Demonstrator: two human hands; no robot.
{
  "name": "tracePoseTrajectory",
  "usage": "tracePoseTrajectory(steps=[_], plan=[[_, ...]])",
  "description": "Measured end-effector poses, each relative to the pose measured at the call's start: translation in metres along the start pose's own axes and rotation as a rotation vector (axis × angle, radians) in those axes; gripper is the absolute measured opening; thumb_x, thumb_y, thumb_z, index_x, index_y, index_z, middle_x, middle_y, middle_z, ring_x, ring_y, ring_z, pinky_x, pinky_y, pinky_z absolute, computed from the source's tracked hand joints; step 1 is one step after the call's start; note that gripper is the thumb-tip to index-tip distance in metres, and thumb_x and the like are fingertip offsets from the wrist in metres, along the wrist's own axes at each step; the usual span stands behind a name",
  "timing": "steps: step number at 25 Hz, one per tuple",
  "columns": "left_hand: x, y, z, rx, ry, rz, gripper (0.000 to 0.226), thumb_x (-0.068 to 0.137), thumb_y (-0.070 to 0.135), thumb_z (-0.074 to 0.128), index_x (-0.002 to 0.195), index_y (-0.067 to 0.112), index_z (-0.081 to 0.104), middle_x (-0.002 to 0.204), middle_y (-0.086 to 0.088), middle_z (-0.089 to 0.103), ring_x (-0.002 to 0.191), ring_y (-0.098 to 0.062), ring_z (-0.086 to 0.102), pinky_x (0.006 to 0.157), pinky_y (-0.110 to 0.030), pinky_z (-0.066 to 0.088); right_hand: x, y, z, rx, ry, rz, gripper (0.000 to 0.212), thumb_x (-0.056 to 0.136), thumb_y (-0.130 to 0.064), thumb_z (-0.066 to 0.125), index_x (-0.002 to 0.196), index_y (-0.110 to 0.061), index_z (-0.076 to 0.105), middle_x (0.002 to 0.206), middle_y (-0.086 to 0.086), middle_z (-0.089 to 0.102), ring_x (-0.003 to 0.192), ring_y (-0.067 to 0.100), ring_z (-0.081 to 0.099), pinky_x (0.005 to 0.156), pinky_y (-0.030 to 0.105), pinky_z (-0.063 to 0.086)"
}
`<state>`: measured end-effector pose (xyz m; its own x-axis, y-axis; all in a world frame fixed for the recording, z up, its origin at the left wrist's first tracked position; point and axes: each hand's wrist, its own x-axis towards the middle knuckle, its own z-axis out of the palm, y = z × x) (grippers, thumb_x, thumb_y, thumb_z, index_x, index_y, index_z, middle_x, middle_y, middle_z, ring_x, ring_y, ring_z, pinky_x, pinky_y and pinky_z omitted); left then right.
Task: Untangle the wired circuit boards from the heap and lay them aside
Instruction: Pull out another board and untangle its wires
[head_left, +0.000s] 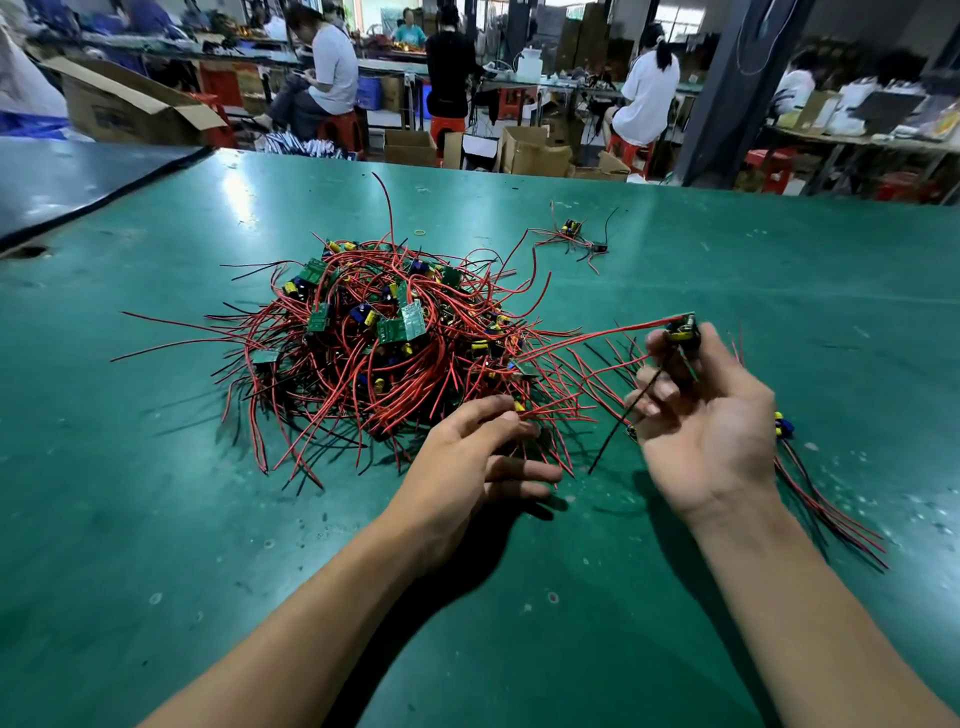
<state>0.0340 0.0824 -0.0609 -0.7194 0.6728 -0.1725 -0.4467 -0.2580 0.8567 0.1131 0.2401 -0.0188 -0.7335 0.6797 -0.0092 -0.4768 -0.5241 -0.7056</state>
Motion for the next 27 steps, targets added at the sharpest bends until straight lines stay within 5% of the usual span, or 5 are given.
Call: tracePoseTrajectory(steps=[5,15,20,27], plan=[[0.002,-0.002,-0.002,0.027,-0.012,0.019,0.025,0.099,0.009,0.051,0.124,0.008,0.052,0.094,-0.018,0.069,0.062,-0.030,0.070,0.055,-0.032,0.059,0.001,-0.009,-0.004,0.113,-0.063,0.053,0.023,0.100,-0.028,0.043,0.088,-0.020,0.062,0.069,-0.007,0.056,0.046,0.006,0.030,0.045,0.017,0.027],[-0.003,-0.005,-0.006,0.114,-0.079,0.126,0.019,0.092,0.004,0.062,0.106,0.015,0.068,0.078,-0.014,0.068,0.051,-0.022,0.064,0.050,-0.030,0.056,-0.016,0.036,0.009,-0.466,-0.174,0.370,0.034,0.090,-0.042,0.062,0.081,-0.009,0.065,0.057,0.004,0.053,0.036,0.010,0.041,0.036,0.022,0.040],[-0.003,-0.006,-0.004,0.119,-0.100,0.156,0.025,0.084,0.022,0.074,0.108,0.015,0.071,0.089,-0.017,0.069,0.057,-0.019,0.065,0.051,-0.025,0.054,-0.012,0.044,0.003,-0.790,-0.136,0.135,0.026,0.099,-0.034,0.062,0.087,-0.011,0.060,0.057,0.011,0.058,0.035,0.015,0.046,0.035,0.021,0.038],[-0.005,-0.005,-0.002,0.125,-0.040,0.114,0.029,0.094,0.027,0.060,0.107,0.004,0.070,0.105,-0.015,0.074,0.066,-0.028,0.066,0.057,-0.029,0.056,-0.008,0.030,-0.006,-0.949,-0.252,0.136,0.028,0.101,-0.038,0.057,0.087,-0.015,0.065,0.078,-0.002,0.074,0.036,0.014,0.048,0.038,0.018,0.035]])
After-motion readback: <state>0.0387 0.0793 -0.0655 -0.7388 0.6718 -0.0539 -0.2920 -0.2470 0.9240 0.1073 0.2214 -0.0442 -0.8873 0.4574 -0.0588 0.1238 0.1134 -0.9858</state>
